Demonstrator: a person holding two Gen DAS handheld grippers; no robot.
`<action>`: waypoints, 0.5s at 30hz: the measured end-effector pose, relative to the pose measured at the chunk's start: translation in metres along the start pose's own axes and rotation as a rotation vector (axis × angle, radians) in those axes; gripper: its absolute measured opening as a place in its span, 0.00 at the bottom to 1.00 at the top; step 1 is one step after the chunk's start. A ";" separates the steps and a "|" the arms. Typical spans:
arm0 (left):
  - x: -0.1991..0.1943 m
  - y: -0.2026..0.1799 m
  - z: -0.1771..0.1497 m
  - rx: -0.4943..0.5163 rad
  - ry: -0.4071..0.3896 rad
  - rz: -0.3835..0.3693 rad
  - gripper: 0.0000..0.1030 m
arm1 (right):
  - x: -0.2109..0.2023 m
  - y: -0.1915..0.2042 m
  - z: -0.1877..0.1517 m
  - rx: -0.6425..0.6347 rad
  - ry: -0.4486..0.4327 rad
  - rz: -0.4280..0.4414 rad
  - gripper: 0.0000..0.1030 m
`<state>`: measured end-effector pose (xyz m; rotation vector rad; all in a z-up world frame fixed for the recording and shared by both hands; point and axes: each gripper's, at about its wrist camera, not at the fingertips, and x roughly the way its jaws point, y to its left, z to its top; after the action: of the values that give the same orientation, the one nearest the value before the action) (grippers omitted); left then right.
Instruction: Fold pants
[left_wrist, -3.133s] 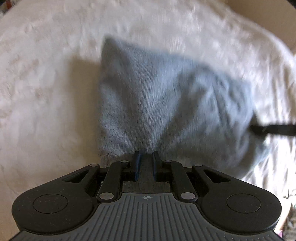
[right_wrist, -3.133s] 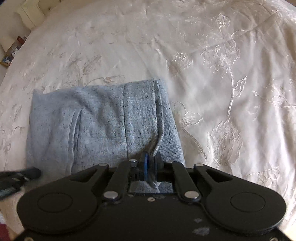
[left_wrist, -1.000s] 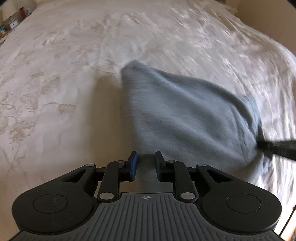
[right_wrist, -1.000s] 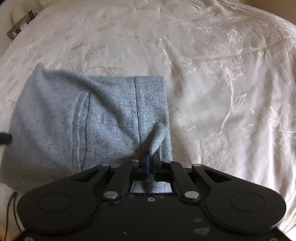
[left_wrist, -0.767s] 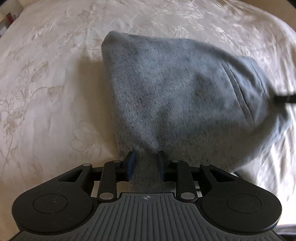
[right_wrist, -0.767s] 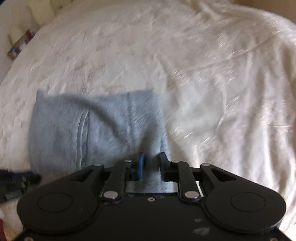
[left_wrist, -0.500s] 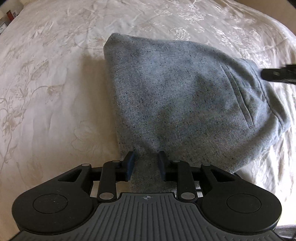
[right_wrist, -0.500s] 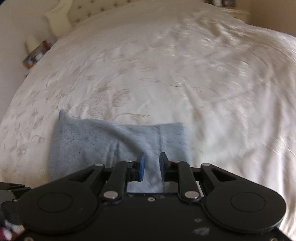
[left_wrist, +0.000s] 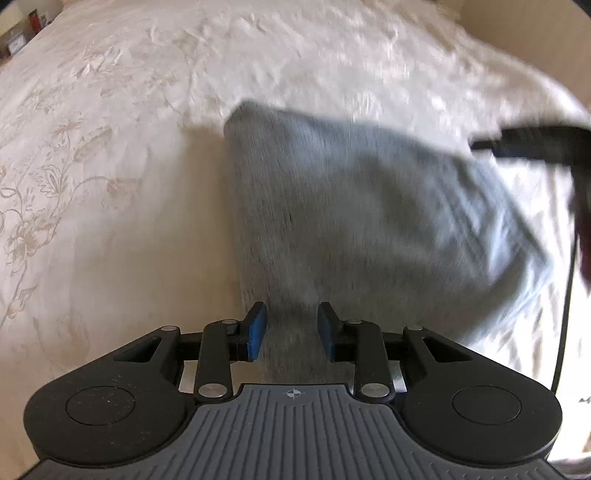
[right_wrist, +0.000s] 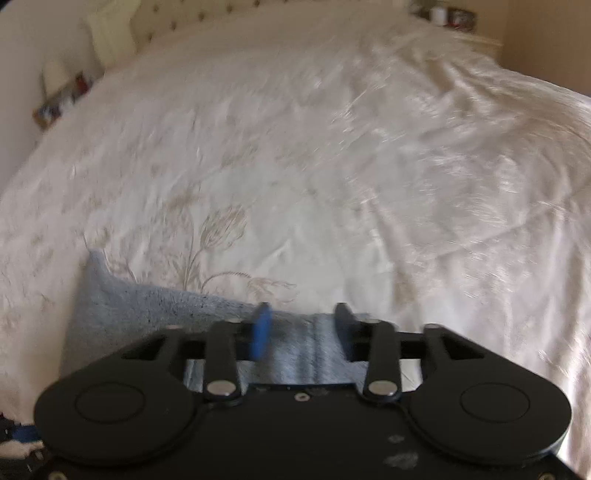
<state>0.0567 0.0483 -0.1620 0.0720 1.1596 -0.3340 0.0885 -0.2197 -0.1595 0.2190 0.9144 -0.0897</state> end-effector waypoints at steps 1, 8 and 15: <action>-0.002 0.003 0.003 -0.008 -0.011 -0.005 0.38 | -0.005 -0.006 -0.005 0.020 -0.009 0.005 0.47; 0.014 0.005 0.033 -0.044 0.007 -0.017 0.73 | -0.020 -0.052 -0.049 0.147 0.009 0.033 0.91; 0.059 -0.007 0.047 -0.029 0.133 -0.028 0.90 | 0.010 -0.071 -0.066 0.250 0.126 0.094 0.97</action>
<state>0.1175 0.0179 -0.1954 0.0539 1.2981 -0.3410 0.0311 -0.2734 -0.2169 0.5036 1.0166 -0.1040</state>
